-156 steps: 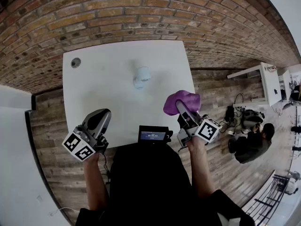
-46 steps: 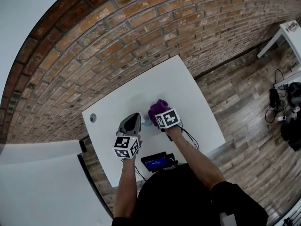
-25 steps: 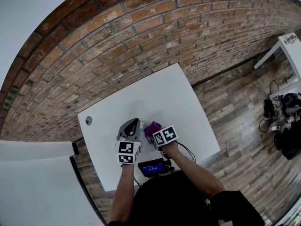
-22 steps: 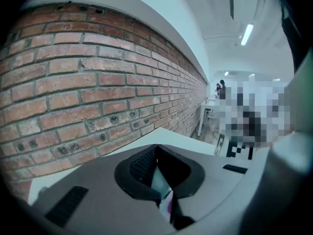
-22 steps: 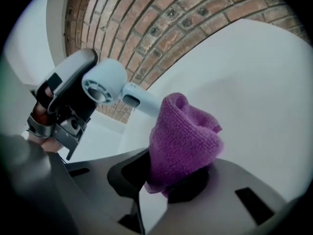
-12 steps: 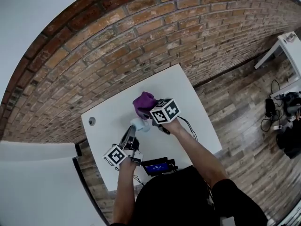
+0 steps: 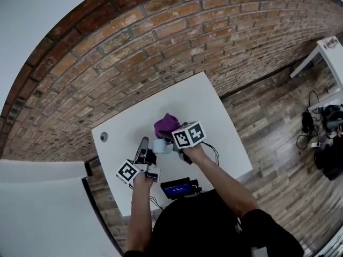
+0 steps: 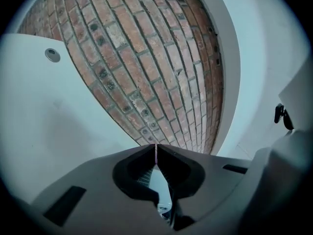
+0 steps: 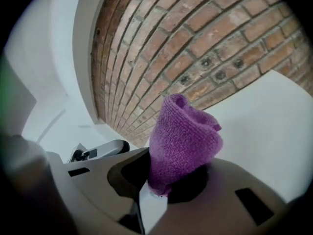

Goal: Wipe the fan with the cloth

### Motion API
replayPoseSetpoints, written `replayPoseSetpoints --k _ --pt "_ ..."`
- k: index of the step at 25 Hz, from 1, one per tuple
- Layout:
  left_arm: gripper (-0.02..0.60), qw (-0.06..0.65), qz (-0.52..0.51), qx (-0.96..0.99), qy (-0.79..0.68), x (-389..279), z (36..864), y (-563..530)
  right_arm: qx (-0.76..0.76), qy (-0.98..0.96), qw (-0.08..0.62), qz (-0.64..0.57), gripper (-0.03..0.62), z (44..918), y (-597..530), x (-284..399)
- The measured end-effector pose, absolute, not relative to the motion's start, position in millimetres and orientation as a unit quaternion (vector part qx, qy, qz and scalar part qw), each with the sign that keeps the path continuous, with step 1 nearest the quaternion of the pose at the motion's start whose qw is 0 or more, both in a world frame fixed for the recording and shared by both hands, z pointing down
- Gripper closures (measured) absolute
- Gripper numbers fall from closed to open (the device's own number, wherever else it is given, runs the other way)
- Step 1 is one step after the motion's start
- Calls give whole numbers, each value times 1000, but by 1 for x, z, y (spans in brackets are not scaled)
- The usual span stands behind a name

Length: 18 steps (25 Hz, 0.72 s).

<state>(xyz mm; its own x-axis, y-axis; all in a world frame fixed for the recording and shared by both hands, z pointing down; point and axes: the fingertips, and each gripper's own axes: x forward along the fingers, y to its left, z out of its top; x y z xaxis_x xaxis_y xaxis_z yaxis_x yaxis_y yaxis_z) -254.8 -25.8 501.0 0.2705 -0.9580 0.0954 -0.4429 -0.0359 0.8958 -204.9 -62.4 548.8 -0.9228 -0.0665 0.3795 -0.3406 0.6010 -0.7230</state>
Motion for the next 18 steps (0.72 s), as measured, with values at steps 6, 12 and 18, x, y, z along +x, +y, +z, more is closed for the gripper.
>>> replayPoseSetpoints --k 6,12,18 --pt "575 409 -274 674 -551 -271 493 -44 150 -841 100 510 522 555 -42 -191" --pt "575 382 -186 723 -545 -256 479 -38 173 -826 85 530 522 570 -39 -168" --pt "575 268 6 799 -538 -214 468 -18 137 -852 9 504 522 515 -48 -157"
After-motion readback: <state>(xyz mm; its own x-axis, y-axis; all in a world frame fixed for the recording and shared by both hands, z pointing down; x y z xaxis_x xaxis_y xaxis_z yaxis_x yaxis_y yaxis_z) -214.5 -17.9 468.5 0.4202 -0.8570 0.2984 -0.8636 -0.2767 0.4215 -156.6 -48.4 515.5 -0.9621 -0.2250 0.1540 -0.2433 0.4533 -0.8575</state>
